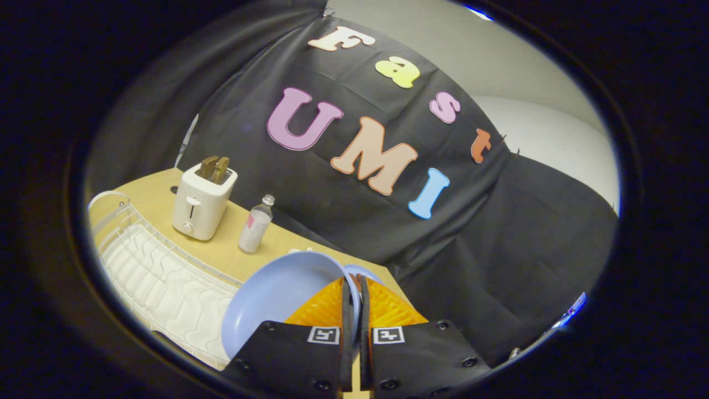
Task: Take the plate from the dish rack, then take the spoon from the basket and place it into the plate.
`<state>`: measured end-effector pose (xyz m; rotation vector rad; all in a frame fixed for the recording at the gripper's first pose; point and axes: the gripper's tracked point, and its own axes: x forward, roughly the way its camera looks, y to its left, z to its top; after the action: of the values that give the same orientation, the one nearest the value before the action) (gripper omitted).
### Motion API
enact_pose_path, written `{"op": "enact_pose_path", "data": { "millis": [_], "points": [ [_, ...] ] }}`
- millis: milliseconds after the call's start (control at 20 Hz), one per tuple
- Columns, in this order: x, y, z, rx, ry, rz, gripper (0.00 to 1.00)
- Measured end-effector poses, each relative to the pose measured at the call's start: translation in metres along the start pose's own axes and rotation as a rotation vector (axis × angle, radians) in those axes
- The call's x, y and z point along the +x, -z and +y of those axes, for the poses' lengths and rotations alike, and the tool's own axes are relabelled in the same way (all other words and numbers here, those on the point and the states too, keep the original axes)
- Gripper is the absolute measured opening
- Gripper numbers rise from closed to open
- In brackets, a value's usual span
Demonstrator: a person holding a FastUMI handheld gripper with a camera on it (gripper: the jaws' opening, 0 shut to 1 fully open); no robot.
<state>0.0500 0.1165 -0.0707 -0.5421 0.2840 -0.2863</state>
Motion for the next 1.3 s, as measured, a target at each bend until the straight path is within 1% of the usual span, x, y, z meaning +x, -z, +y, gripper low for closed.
{"op": "enact_pose_path", "data": {
  "millis": [100, 250, 400, 650, 850, 1050, 1300],
  "points": [
    [-0.003, 0.001, -0.011, 0.025, -0.018, 0.006, 0.08],
    [-0.006, 0.003, -0.038, 0.063, -0.013, 0.003, 0.08],
    [-0.011, 0.010, -0.059, 0.145, -0.022, 0.018, 0.08],
    [-0.016, 0.031, -0.099, 0.218, -0.023, 0.048, 0.08],
    [-0.020, 0.058, -0.116, 0.289, -0.056, 0.086, 0.08],
    [-0.025, 0.096, -0.130, 0.366, -0.072, 0.147, 0.08],
    [-0.035, 0.135, -0.141, 0.446, -0.087, 0.167, 0.08]
  ]
}}
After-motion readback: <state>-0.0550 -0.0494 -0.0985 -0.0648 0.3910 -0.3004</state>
